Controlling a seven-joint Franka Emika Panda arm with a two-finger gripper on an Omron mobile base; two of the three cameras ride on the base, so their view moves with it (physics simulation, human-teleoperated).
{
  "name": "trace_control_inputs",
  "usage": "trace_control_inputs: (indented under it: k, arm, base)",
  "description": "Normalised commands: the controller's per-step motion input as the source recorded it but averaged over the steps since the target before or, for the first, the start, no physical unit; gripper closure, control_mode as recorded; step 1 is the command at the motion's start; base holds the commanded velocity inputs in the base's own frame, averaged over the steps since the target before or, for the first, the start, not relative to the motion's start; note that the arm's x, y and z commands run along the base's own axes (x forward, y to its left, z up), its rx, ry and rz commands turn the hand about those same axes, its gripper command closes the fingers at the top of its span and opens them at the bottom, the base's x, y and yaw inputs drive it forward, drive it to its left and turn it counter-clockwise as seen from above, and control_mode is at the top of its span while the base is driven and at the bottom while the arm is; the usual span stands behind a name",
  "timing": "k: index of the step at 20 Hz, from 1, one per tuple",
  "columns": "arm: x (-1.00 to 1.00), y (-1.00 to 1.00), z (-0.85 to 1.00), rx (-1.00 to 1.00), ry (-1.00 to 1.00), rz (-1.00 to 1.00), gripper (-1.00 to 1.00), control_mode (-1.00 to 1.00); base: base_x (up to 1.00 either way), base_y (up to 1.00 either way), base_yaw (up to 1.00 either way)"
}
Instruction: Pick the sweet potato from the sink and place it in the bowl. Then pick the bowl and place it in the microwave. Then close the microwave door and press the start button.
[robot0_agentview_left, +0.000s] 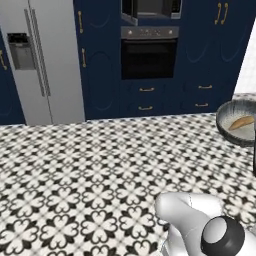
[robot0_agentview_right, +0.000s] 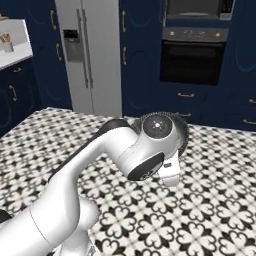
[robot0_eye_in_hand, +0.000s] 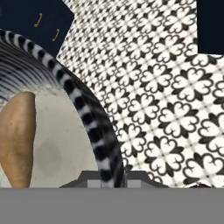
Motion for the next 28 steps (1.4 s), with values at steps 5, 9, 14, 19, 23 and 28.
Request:
trace_control_inputs:
  k: [5, 9, 14, 19, 23, 28]
  arm:
    - [0.00, 0.00, 0.00, 0.00, 0.00, 0.00, 1.00, 1.00]
    - [0.00, 0.00, 0.00, 0.00, 0.00, 0.00, 1.00, 1.00]
    - [0.00, 0.00, 0.00, 0.00, 0.00, 0.00, 1.00, 1.00]
    - [0.00, 0.00, 0.00, 0.00, 0.00, 0.00, 1.00, 1.00]
    - [0.00, 0.00, 0.00, 0.00, 0.00, 0.00, 1.00, 1.00]
    - [0.00, 0.00, 0.00, 0.00, 0.00, 0.00, 1.00, 1.00]
  base:
    - [1.00, -0.60, 0.00]
    - [1.00, -0.53, 0.00]
    - [1.00, -0.38, 0.00]
    - [1.00, -0.31, 0.00]
    - [1.00, -0.41, 0.00]
    - [1.00, -0.46, 0.00]
